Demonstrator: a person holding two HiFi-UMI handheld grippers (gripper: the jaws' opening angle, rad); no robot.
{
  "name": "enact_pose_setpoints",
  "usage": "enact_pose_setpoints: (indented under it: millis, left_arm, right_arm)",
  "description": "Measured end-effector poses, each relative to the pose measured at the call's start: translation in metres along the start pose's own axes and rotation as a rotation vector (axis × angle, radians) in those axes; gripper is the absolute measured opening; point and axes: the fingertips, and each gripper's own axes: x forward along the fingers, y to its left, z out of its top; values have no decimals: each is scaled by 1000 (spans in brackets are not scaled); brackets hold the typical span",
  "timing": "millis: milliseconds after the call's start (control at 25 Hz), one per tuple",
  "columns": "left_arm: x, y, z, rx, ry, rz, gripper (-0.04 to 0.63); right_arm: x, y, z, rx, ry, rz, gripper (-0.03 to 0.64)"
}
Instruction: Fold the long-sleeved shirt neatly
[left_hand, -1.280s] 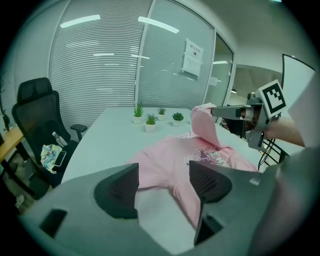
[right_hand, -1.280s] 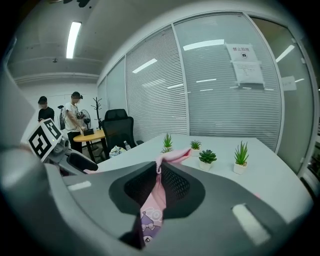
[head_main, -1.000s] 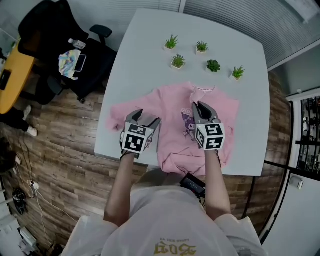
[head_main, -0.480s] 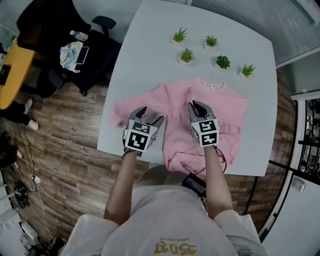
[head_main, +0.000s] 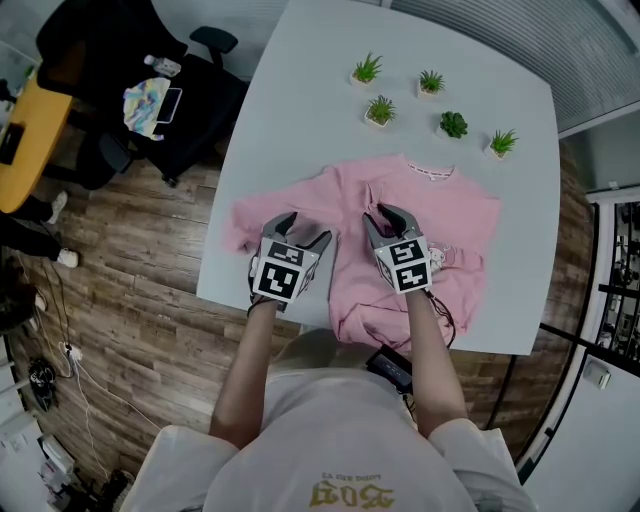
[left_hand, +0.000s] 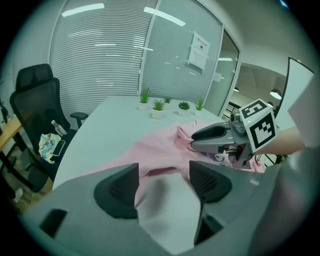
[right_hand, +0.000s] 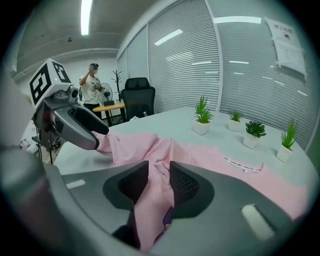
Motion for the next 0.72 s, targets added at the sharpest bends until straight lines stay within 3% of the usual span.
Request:
enact_pose_setpoints:
  millis: [720]
  left_arm:
    - [-35,20,-5,2,-1,68,325]
  right_arm:
    - [-21,13,18,95,-51,10,155]
